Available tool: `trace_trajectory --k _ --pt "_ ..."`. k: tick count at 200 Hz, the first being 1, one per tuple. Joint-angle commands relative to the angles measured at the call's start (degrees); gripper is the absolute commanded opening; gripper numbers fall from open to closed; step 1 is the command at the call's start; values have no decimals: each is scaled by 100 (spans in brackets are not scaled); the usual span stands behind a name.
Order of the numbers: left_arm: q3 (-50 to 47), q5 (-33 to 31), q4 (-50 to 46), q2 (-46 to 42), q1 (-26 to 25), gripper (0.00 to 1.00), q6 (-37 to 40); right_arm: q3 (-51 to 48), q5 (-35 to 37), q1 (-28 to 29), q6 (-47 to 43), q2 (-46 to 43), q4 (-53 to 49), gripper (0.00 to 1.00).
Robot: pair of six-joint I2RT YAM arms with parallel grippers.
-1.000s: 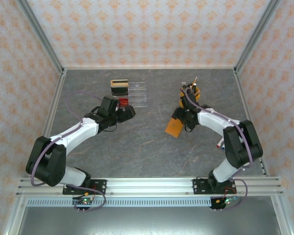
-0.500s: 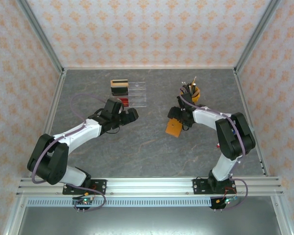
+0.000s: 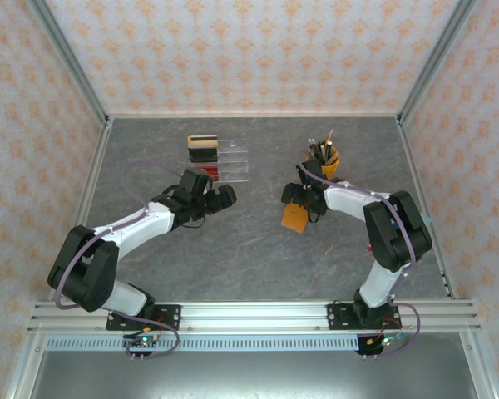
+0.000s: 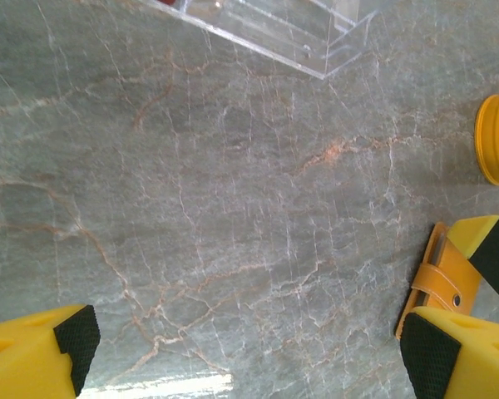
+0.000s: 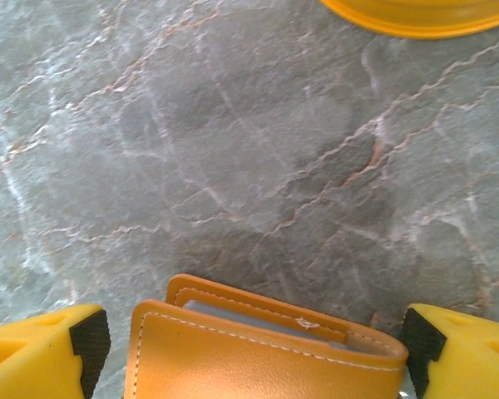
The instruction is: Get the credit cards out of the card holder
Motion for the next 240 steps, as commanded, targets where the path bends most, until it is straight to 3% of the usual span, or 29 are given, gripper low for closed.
trace_trajectory --k 1,41,79,126,184,240 --pt "-118 87 50 17 -127 96 -164 -306 -536 162 -46 -371 106 90" --pt "-335 294 362 82 -512 95 -687 -759 -1163 455 220 -1034 60 85" --pt "-564 639 1077 329 -1063 84 -1429 -1020 -1720 657 337 -1339 69 81" --pt "-327 813 1485 820 -1632 65 -1836 -264 -253 648 -266 -1026 -810 73" --pt "-108 1235 1992 1427 -1763 50 -2042 622 -251 596 -546 112 -1110 70" --pt "113 1186 1838 1606 -1761 44 -1954 279 -949 596 -280 -189 -1453 70"
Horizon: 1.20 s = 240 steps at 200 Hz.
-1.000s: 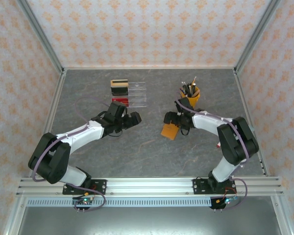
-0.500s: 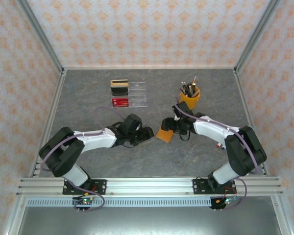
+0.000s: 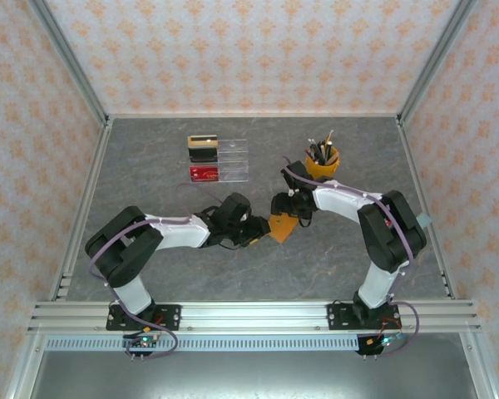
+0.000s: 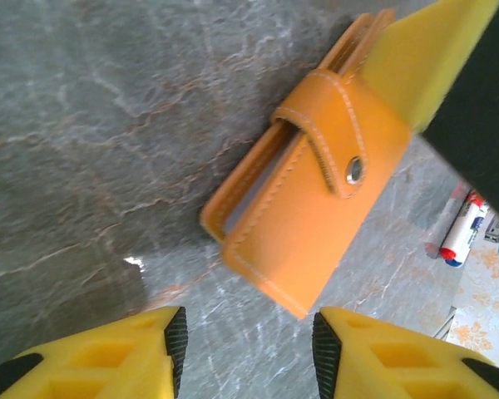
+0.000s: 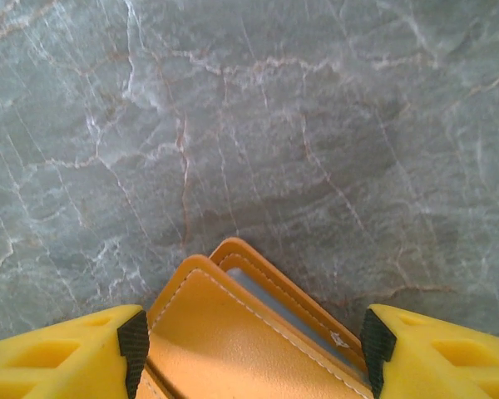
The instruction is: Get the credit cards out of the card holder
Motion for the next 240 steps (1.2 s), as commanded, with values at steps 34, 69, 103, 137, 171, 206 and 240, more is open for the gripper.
trace_trajectory --k 34,69,103,137,171,206,240 --pt "225 -249 -274 84 -28 42 83 -734 -1120 -15 748 -884 -245 68" --pt "120 -701 -723 -178 16 42 101 -1178 -1757 19 1438 -1222 205 65" --pt "-288 -975 -522 -603 103 46 -95 -1659 -2354 67 2410 -1324 1173 60" --pt "-601 -1248 -544 -977 159 50 -356 -1880 -2503 98 3004 -1306 1913 59" --pt "-697 -1096 -385 -979 161 52 -602 -1900 -2728 192 3289 -1083 2433 58" --pt "-763 -752 93 -761 164 53 -844 -1746 -2284 225 2907 -1186 1789 58" --pt "-722 -597 303 -569 158 52 -927 -1361 -1372 221 2142 -1454 565 58"
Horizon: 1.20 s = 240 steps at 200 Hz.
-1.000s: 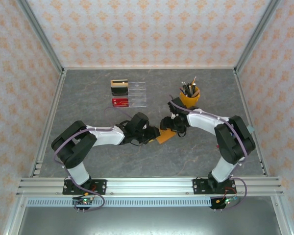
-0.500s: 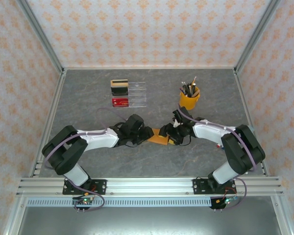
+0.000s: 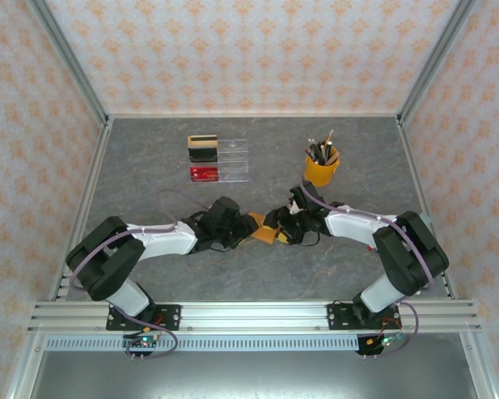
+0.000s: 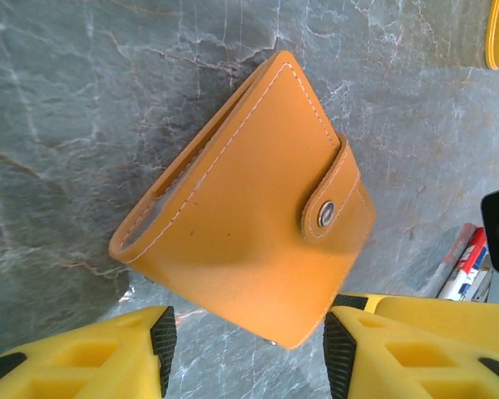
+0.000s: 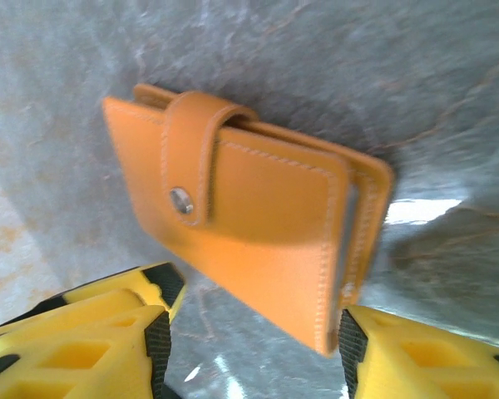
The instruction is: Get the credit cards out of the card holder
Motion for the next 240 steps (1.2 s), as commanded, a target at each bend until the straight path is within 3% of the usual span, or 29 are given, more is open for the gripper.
trace_trajectory --k 1,26,80,106,160,195,240 --pt "-26 140 294 159 39 52 -154 410 857 18 -686 -308 -1015 58" --pt "-20 35 162 206 42 49 -170 782 1250 18 -1380 -240 -1339 55" --pt "-56 -4 283 322 50 46 -241 1738 1308 18 -2110 833 -1614 46" --pt "-58 -31 292 363 74 46 -250 1871 1202 19 -2138 1134 -1603 45" --pt "-58 140 566 431 137 45 -244 1521 475 18 -2026 1205 -1375 31" --pt "-52 265 740 413 216 44 -136 1229 96 18 -1802 1084 -1152 30" --pt "-107 467 1228 325 243 39 -15 1125 134 18 -1721 1003 -1116 30"
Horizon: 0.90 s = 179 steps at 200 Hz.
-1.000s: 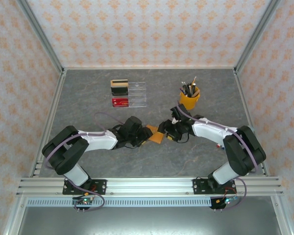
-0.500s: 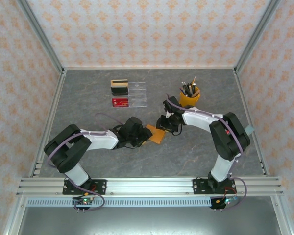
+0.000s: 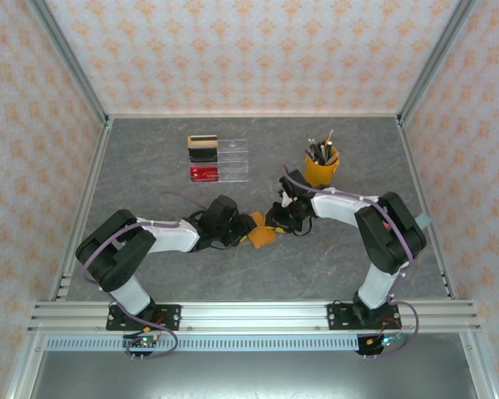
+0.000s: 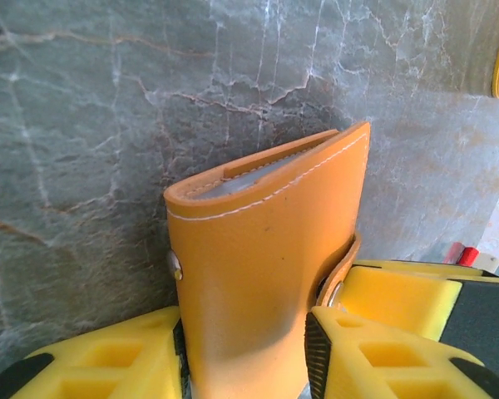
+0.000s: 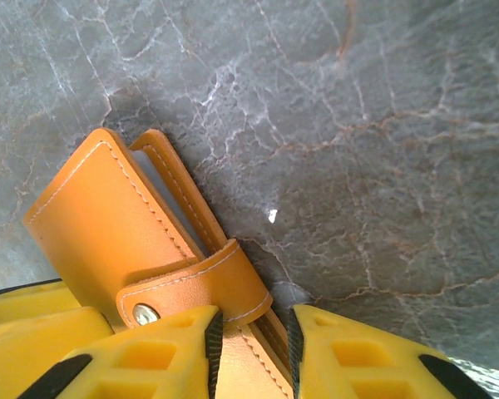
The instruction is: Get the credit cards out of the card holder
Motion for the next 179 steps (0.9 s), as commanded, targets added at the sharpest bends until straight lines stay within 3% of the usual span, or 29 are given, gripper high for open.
trace_trajectory --k 1,33,60,85,179 --pt "-31 247 690 -48 16 38 137 -132 -147 29 104 -110 -14 30" --pt "-71 254 721 -149 24 25 250 -72 243 29 5 -252 -200 32" --pt "-63 218 576 -251 33 13 390 -49 803 29 -233 -598 -429 38" --pt "-11 233 448 -288 33 0 535 28 895 29 -465 -770 -549 43" --pt "113 283 349 -282 33 0 626 699 808 386 -790 -261 -907 50"
